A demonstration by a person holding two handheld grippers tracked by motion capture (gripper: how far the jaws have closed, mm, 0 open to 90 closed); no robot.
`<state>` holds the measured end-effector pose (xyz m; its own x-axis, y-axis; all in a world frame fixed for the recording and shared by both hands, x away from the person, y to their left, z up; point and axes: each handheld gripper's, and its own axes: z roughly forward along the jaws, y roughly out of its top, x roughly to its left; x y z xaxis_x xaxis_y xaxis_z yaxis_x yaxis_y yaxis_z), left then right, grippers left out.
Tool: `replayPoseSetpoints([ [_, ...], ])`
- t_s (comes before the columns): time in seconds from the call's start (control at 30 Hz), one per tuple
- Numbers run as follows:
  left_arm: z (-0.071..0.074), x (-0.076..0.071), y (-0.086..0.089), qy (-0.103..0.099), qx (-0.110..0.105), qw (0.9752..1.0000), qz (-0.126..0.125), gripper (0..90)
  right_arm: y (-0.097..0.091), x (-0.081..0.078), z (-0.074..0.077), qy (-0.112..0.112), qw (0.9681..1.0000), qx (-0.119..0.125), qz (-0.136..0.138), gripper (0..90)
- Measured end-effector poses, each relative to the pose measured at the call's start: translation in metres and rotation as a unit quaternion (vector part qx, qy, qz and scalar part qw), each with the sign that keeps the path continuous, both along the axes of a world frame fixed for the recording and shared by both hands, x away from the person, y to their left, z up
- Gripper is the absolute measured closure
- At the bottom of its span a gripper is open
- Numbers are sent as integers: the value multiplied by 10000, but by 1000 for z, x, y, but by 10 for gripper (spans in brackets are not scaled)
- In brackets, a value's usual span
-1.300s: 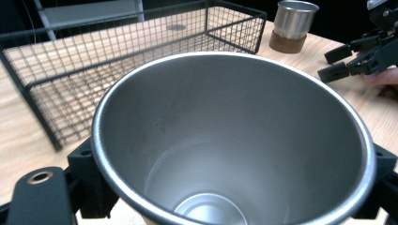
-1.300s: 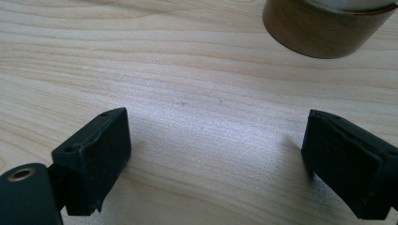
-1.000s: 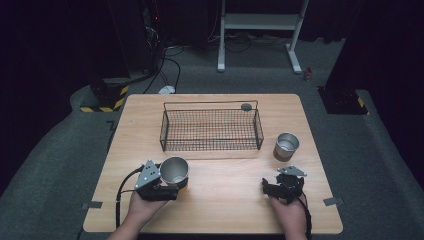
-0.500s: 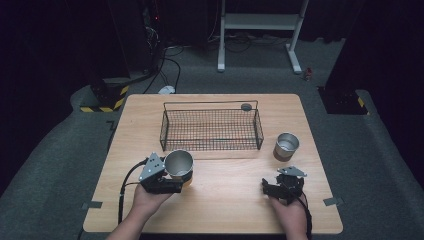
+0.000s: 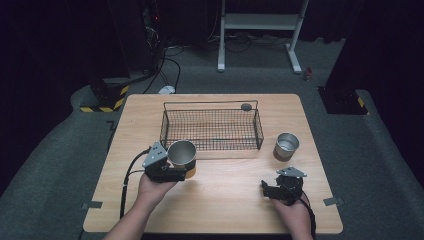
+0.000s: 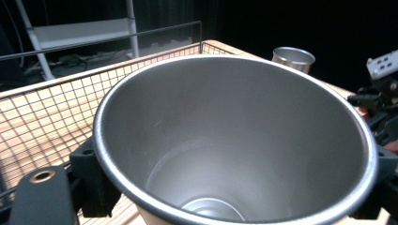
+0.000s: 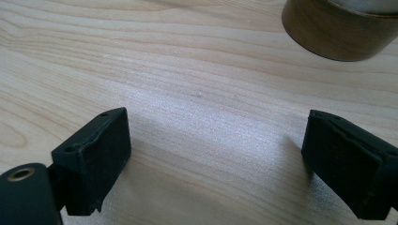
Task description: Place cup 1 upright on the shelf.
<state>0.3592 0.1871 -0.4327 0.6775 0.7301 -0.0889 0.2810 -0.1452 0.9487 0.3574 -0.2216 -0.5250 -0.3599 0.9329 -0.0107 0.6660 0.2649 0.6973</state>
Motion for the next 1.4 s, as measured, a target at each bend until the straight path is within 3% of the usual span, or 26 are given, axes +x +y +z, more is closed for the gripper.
replayPoseSetpoints([
  [0.63,16,18,-9,50,-3,9998,204,141,1,-1,0,0,10000,-7,1,82],
  [1.13,33,38,-12,-246,46,9992,296,140,1,-1,0,-16,10000,-14,5,83],
  [1.4,33,53,-7,-320,143,9987,363,141,1,-1,0,-16,10000,-12,4,82],
])
